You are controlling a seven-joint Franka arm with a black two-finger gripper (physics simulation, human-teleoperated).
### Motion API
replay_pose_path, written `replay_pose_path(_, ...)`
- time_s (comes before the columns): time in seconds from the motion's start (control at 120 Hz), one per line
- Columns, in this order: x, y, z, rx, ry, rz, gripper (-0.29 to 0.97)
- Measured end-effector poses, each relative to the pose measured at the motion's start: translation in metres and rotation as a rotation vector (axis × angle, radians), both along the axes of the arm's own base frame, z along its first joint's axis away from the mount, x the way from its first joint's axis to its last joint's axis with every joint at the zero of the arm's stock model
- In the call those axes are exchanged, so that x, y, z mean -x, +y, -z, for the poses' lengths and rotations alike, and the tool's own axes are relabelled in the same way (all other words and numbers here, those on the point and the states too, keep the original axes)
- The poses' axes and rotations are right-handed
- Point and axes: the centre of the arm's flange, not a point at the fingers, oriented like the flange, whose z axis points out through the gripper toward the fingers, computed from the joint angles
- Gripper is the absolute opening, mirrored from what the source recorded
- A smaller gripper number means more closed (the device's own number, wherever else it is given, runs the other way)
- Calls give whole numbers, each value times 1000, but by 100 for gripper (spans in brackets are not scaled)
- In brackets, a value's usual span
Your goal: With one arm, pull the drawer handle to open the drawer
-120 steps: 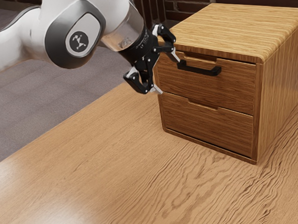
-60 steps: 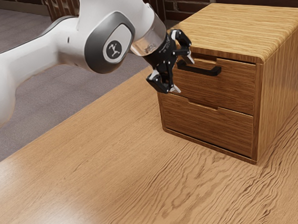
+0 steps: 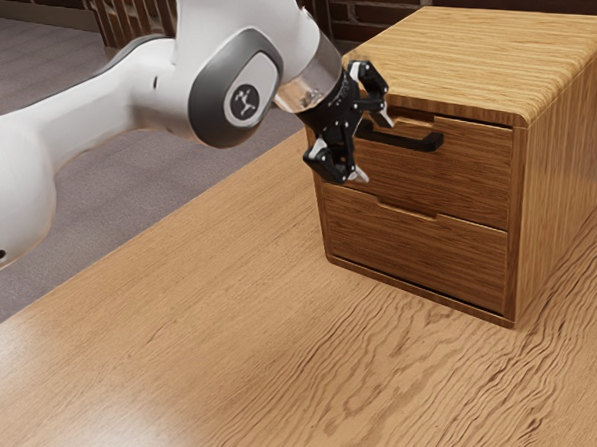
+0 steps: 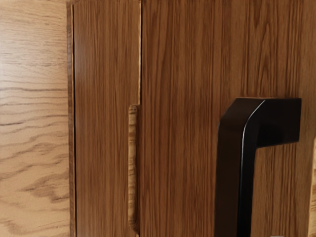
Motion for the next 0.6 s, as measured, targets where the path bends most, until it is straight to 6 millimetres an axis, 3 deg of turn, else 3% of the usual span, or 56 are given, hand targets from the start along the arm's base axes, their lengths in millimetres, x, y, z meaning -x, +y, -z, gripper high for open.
replay_pose_path(0.233, -7, -1, 6, -3, -9, -1, 54)
replay_pose_path(0.6, -8, -1, 8, -16, -15, 1, 29)
